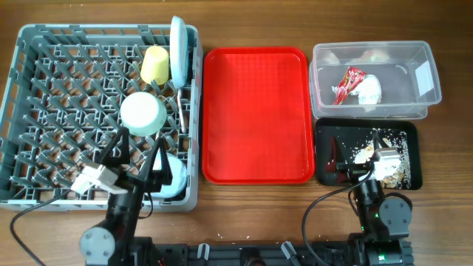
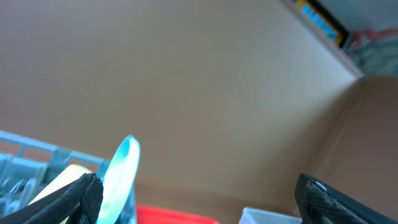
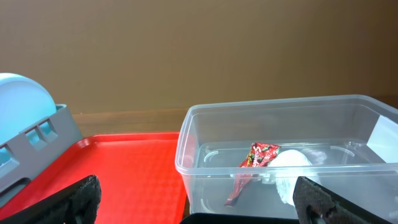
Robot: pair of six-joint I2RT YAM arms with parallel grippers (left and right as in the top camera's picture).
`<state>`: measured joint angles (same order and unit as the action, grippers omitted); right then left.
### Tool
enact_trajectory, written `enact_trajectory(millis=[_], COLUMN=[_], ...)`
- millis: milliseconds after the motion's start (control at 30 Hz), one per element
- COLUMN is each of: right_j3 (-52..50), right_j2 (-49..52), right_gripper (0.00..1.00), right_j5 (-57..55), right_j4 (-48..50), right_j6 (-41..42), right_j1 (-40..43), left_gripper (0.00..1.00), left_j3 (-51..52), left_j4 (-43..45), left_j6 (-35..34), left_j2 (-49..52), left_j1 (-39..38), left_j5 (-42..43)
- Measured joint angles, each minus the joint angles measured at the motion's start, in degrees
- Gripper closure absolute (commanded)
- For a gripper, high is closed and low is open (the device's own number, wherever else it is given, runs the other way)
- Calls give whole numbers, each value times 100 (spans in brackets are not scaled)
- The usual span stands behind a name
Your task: Sort waste into correct bins and load items into the dishwasher rack
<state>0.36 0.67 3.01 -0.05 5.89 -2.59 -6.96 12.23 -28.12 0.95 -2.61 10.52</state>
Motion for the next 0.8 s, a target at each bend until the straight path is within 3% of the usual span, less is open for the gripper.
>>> enact_trajectory(millis=[133,400,800], right_j3=[0,0,0], right_j2=[0,0,0], right_gripper=[0,0,0], right_j5=[0,0,0], right_j4=[0,0,0], right_j6=[0,0,-2], right_j1=[0,0,0], left_gripper=[0,0,0], left_j3=[227,319,601], left_j4=[-24,-1233,-1344], left_j6=[0,2,7], left_j2=[-7,-17,-17], left_j1=[0,0,0], left_j5=[-131,-199,-216])
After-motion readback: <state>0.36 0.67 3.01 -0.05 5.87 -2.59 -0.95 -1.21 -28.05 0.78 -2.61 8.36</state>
